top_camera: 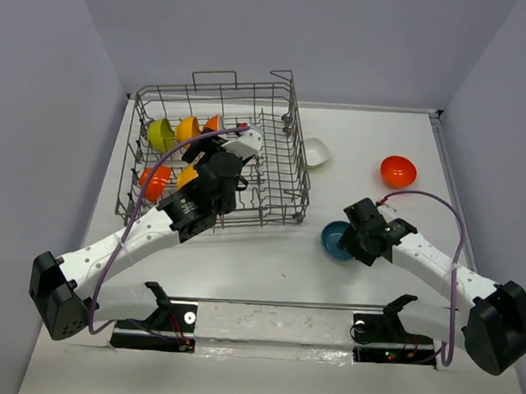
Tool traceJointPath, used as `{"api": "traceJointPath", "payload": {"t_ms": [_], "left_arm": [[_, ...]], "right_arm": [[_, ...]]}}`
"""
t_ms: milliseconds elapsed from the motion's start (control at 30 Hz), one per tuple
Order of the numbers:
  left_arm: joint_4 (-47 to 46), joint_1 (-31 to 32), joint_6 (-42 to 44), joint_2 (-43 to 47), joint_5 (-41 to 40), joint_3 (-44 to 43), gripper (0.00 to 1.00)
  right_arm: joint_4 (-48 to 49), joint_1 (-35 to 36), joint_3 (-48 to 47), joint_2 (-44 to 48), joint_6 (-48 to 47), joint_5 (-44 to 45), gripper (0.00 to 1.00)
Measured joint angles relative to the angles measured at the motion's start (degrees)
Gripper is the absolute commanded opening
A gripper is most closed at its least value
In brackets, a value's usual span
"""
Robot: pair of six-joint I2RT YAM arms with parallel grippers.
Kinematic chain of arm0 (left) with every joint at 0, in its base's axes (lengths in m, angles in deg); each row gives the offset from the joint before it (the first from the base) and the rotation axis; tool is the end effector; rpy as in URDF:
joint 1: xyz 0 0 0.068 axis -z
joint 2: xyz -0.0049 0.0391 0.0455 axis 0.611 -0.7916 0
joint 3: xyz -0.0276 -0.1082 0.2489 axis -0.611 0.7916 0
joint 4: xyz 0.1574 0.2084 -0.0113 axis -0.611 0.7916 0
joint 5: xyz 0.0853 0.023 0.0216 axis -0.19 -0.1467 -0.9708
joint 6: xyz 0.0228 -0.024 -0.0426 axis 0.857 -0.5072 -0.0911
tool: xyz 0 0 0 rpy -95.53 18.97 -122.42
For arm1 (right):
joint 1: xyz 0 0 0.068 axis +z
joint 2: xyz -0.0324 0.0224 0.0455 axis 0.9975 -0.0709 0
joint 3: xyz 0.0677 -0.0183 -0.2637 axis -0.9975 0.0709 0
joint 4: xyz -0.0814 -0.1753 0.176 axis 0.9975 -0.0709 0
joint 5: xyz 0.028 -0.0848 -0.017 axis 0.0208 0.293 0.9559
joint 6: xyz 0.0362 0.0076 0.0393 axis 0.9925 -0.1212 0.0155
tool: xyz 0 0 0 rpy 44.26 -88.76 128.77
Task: Load the bowls into the dish rack
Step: Pick up the bowl from the center of the board, then pass from the right arm to the left
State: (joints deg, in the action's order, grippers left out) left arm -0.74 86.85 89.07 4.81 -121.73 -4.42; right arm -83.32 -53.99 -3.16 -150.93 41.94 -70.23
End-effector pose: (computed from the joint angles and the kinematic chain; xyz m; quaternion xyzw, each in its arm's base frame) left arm 0.1896 -0.1754 0.3769 0.1822 0.6978 0.2318 0.6528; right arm 0.1671 0.0920 0.1976 0.2469 0.9399 0.0316 0.2335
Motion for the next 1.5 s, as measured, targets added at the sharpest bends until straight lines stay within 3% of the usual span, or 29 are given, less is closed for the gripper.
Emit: {"api": "traceJointPath", "payload": {"t_ms": [500, 600, 767, 867, 1200, 1500], "left_arm": [[0.02, 0.00, 0.00, -0.02, 0.04, 0.02, 0.82], [0.02, 0.00, 0.02, -0.02, 0.02, 0.04, 0.82], [0.04, 0.00, 0.00, -0.11, 0.02, 0.04, 0.82], [0.02, 0.00, 0.00, -0.22, 0.02, 0.04, 0.82], [1.05, 0.00, -0.46, -1.60, 0.07, 0.02, 0.82], [6.43, 0.00, -4.92, -2.86, 1.81, -3.87, 0.82]], "right_arm": [[3.50, -0.98, 3.98, -0.31, 0.39, 0.37, 0.49], [3.56, -1.29, 4.55, -0.24, 0.39, 0.37, 0.38], [3.89, -1.62, 4.66, 1.33, 0.04, 0.79, 0.11], [3.78, -1.66, 4.66, 2.19, -0.28, 0.94, 0.01], [1.38, -1.66, -0.76, 4.24, -3.63, 3.26, 0.01], [-2.80, -1.66, -17.16, 8.61, -8.02, 10.97, 0.01]]}}
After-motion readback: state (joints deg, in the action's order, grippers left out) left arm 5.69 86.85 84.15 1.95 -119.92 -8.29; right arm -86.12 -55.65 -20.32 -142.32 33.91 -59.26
